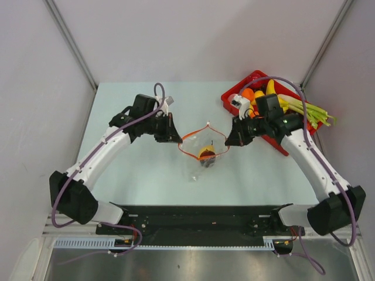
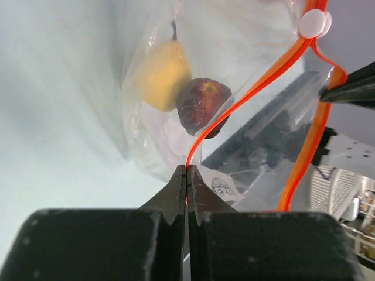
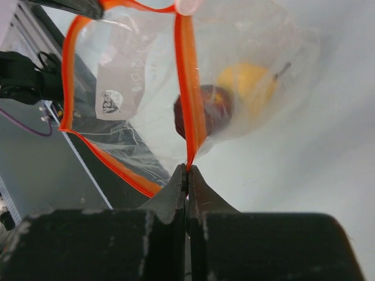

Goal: Place the food in the zip-top bag and seal the zipper
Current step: Adjust the zipper food storage bag at the center of the board.

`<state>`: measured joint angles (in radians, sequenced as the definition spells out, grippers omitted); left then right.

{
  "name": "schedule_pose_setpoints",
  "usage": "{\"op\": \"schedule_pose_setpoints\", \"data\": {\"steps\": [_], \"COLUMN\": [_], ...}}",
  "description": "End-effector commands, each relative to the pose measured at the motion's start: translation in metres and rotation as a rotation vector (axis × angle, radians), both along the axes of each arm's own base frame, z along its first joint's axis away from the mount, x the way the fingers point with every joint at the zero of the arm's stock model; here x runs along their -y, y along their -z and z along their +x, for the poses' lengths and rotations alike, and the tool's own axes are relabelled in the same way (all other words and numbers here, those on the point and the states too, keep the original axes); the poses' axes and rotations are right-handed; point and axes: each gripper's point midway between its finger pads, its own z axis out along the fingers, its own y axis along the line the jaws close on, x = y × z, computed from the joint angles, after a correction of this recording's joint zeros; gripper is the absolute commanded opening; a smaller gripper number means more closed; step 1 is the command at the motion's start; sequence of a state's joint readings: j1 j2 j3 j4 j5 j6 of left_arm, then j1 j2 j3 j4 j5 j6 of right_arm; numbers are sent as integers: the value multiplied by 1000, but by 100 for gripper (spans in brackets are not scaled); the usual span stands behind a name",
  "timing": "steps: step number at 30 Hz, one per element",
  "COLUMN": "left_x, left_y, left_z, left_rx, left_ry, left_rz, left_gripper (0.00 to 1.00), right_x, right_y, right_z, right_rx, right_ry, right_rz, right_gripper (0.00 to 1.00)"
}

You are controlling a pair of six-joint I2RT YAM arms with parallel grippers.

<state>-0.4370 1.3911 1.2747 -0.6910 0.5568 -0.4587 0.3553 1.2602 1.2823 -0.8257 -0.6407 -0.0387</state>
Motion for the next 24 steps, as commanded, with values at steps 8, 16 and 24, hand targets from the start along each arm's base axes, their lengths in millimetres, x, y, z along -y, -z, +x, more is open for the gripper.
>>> {"op": "schedule_pose_setpoints", "data": {"steps": [8, 16, 24], "left_x": [-20, -7, 0], "left_y": [39, 25, 20], "left_z": [20, 20, 16], "left_rx": [-19, -18, -3], "left_ry": [-40, -19, 3], "left_rz": [212, 136, 118], "left_gripper": [0, 0, 0], "right_x": [13, 98, 262], "right_y": [2, -11, 46], "right_z": [55, 76, 109], "right_rx": [4, 74, 11], "right_ry": [-41, 143, 475], "right_rz": [-58, -100, -355], "right_gripper": [7, 90, 90]}}
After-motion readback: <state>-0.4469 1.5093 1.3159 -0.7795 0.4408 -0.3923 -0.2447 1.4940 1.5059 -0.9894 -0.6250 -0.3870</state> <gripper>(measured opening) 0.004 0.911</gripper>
